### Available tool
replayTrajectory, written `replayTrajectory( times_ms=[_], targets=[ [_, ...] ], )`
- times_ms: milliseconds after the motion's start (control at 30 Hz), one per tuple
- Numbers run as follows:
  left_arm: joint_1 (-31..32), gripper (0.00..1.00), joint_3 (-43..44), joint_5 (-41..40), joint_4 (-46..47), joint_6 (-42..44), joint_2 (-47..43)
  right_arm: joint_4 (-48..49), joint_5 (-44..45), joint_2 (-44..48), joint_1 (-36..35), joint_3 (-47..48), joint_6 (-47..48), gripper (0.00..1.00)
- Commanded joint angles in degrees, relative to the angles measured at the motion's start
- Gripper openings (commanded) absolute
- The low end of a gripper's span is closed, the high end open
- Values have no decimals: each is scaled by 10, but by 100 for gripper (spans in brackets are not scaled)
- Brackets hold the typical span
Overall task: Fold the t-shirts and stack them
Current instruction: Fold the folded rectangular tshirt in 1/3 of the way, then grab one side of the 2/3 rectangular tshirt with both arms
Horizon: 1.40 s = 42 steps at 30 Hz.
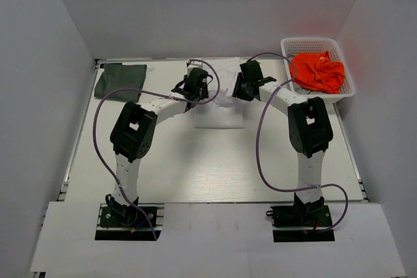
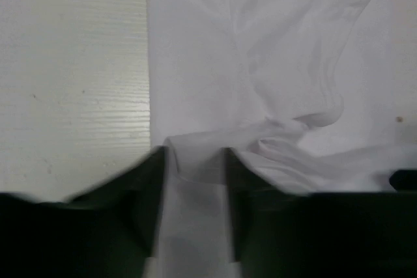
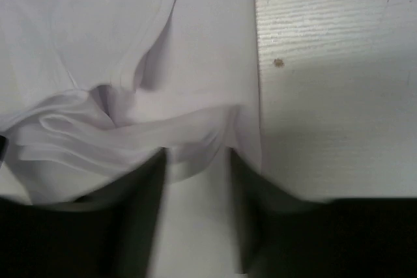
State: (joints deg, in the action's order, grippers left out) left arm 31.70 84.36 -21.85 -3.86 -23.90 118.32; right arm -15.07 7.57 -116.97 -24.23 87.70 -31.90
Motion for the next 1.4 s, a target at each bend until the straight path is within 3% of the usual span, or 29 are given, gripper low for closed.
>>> replayTrajectory(
  times_ms=[0,33,67,167,233,400,567,900,1000,1100,1133,1200,1300,1367],
  targets=[
    [-23,69,71,-14,-11,3,2,32,15,-21,21,50,12,64],
    [-23,80,84,-14,-30,3,9,32,7,-26,24,62,14,90],
    [-32,100,93,-14,-37,3,9,32,-9,-26,30,73,21,90],
    [-38,100,93,7,-58,3,-20,23,-29,22,29,61,31,90],
    [-38,100,43,13,-63,-3,-69,29,-31,79,27,-2,33,90],
    [-25,100,-111,82,-63,-31,-169,74,-131,162,29,-175,12,90],
    [-14,100,-231,214,-37,-69,-220,109,-219,224,24,-285,3,90],
    [-9,100,-247,210,-43,-81,-176,129,-193,202,27,-331,-28,90],
    [-9,93,-242,210,-33,-81,-148,132,-195,168,27,-320,-33,90],
    [-9,78,-229,210,-33,-81,-127,132,-203,150,27,-308,-42,86],
    [-9,69,-224,210,-38,-81,-114,136,-206,137,29,-307,-46,83],
    [-9,63,-218,210,-38,-81,-106,144,-206,129,26,-312,-52,80],
    [-9,47,-211,210,-38,-81,-84,143,-208,121,28,-315,-58,67],
    [-9,35,-197,210,-62,-76,-76,144,-205,119,27,-314,-57,50]
  ],
)
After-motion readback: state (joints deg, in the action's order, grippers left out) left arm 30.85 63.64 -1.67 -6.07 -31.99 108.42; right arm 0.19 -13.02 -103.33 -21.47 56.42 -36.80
